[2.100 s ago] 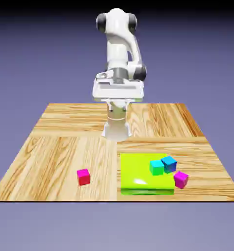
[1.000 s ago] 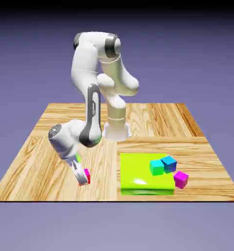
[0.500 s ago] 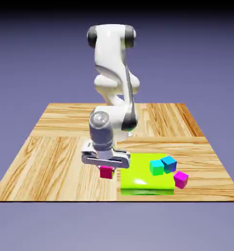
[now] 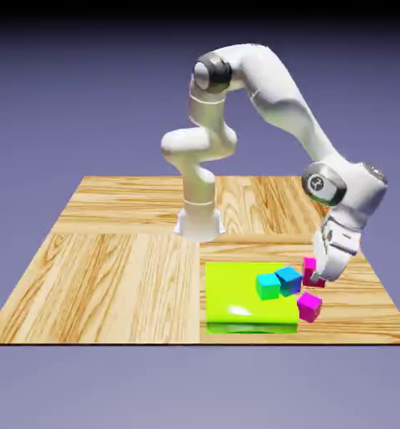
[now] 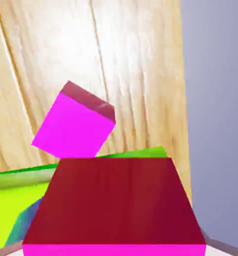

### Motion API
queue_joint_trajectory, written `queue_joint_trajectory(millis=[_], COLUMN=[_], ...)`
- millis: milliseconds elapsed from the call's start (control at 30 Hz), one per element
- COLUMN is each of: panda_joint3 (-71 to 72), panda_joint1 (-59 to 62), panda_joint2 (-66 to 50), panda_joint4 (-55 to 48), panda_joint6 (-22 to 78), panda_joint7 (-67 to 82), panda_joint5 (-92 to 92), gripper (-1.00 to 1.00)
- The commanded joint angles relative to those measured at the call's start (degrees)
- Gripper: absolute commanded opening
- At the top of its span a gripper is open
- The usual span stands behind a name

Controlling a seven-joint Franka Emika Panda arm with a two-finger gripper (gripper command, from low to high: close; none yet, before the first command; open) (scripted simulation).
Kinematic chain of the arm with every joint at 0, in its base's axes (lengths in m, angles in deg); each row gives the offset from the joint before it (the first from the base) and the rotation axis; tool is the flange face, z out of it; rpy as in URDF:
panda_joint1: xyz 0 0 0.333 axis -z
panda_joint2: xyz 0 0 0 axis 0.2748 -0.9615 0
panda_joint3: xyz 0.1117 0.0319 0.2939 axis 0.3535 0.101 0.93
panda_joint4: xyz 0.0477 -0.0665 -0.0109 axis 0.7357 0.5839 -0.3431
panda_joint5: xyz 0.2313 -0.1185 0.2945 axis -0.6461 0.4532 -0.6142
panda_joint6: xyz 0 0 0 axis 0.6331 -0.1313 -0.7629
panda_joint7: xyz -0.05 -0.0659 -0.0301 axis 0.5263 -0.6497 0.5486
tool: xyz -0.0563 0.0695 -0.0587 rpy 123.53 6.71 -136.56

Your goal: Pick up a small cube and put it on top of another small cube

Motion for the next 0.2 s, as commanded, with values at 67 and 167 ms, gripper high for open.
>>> queue_joint_trajectory(millis=[67, 167], panda_joint3=[-1.7, -0.9], panda_joint1=[-0.1, 0.0], panda_joint2=[-3.9, -2.1], panda_joint4=[1.9, 1.0], panda_joint6=[-5.5, -3.0], panda_joint7=[-2.0, -1.1], panda_joint5=[2.9, 1.7], gripper=[-1.00, 1.00])
